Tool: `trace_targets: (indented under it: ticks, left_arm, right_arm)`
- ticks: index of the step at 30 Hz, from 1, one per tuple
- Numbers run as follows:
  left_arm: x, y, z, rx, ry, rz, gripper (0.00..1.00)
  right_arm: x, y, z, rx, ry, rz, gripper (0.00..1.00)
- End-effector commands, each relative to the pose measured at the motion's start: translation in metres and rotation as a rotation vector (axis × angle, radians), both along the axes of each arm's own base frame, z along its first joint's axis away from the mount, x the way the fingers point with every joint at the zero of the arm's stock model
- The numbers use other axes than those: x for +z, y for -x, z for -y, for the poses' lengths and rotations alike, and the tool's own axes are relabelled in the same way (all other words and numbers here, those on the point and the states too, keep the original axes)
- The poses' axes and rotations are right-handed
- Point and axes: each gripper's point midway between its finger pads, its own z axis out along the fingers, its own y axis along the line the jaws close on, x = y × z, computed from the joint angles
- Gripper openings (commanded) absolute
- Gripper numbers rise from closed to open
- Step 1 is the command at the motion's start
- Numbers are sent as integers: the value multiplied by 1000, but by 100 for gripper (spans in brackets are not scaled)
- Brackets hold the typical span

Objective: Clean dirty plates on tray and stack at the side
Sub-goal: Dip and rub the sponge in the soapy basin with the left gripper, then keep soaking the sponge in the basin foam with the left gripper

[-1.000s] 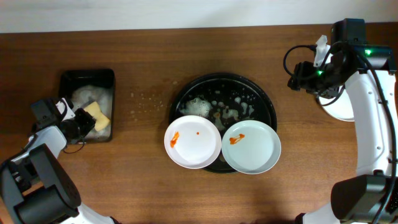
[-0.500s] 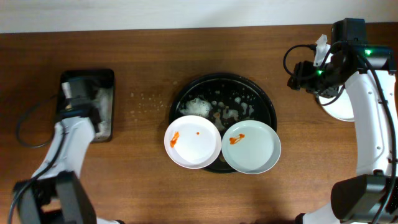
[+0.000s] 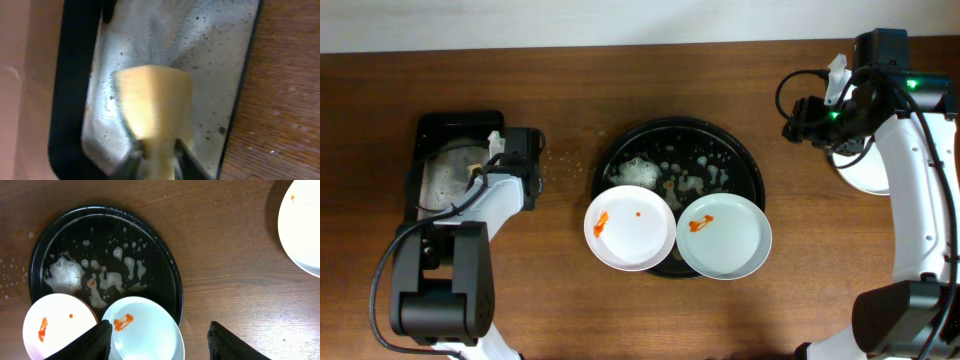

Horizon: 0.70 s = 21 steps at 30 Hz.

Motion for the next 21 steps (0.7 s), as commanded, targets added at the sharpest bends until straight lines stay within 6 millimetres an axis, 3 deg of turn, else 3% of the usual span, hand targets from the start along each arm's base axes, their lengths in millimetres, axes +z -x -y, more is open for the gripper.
trace_targets:
  ticks: [1,3,8,9,12,16,19,21]
  left_arm:
    - [-7,-9,13,-43,80,3,48]
    - [-11,-11,20,-62,125,3,60]
    - [-12,-14,28,-87,166,0,59]
    - [-12,-13,26,-95,153,-14,37]
    - [-3,-12,15,-65,78,-10,4]
    - [20,-7,-11,13,-105,6,0]
    - [26,-15,-7,0,-74,30,0]
    - [24,-25,14,-67,87,66,0]
  right_arm:
    - [1,-2,-5,19,-12,8,63]
    - [1,-2,-5,19,-13,8,63]
    - [1,-2,-6,20,-16,9,63]
    - [1,-2,-6,20,-16,9,63]
    - [1,-2,-6,20,-16,9,63]
    - [1,-2,-6,20,-16,9,63]
    - [1,-2,-6,20,-16,9,63]
    - [1,-2,-6,20,-16,9,63]
